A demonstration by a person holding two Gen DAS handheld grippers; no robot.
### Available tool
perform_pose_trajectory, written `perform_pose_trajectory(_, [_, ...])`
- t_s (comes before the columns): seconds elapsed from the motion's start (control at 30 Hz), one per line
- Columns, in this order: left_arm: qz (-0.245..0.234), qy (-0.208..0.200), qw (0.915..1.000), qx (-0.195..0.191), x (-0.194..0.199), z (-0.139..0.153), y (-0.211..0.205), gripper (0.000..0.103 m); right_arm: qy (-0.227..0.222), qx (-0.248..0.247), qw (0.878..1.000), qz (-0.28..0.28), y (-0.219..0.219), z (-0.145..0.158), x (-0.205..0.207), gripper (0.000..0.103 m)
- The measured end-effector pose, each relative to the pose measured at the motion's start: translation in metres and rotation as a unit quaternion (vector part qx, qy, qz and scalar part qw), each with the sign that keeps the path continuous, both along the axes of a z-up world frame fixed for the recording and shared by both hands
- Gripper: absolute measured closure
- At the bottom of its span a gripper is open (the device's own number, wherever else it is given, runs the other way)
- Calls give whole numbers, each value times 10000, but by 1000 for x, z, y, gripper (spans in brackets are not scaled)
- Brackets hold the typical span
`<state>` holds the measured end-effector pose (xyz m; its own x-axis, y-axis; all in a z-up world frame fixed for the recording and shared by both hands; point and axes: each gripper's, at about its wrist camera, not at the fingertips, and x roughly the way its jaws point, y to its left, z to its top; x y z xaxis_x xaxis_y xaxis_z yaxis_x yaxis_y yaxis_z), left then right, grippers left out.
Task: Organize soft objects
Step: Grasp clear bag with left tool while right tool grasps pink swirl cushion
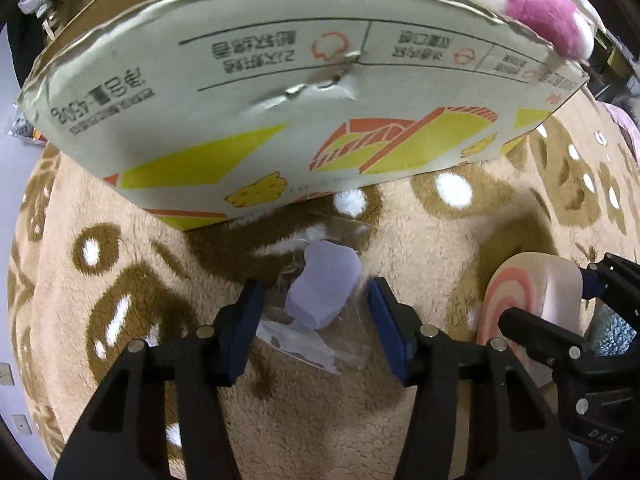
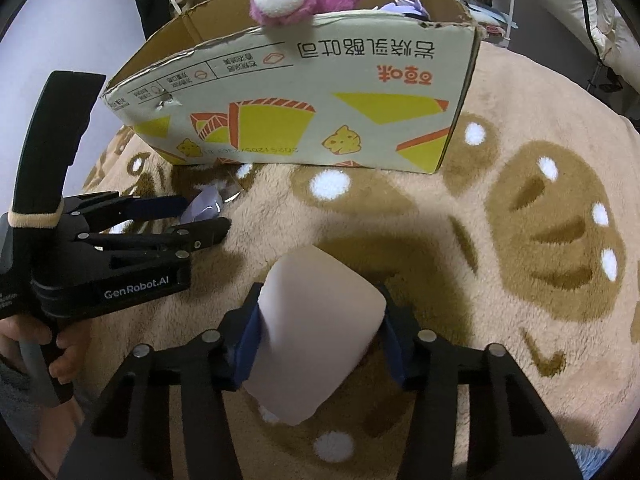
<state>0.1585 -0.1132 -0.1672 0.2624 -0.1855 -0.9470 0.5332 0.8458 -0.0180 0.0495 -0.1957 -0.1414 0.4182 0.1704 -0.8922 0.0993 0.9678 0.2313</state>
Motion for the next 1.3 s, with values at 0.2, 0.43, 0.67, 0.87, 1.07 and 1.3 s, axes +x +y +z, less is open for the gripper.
perform_pose_trajectory(0.2, [193, 75, 9998, -60, -5, 10, 2, 54, -88, 29, 10000, 16, -3, 3, -3, 62])
perform_pose_trajectory(0.43, [250, 119, 9995, -144, -19, 21, 21, 60, -443, -46, 9990, -61, -6, 13, -9, 66])
perform_pose_trajectory(0.67, [300, 79, 9995, -77, -36, 26, 20, 66, -788, -82, 9968, -82, -2, 20, -13, 66])
perform_pose_trajectory(0.87, [411, 166, 9989, -131, -56, 35, 25, 71, -817, -175, 9965, -43, 1, 22, -16, 66])
perform_pose_trajectory(1.07, [631, 224, 9969, -421, -66, 49, 50, 74, -848, -225, 9961, -87, 1, 24, -18, 66])
perform_pose_trajectory(1.3, [703, 235, 9958, -532, -69, 63, 68, 77, -1160, -74, 9931, -175, -7, 38, -29, 66])
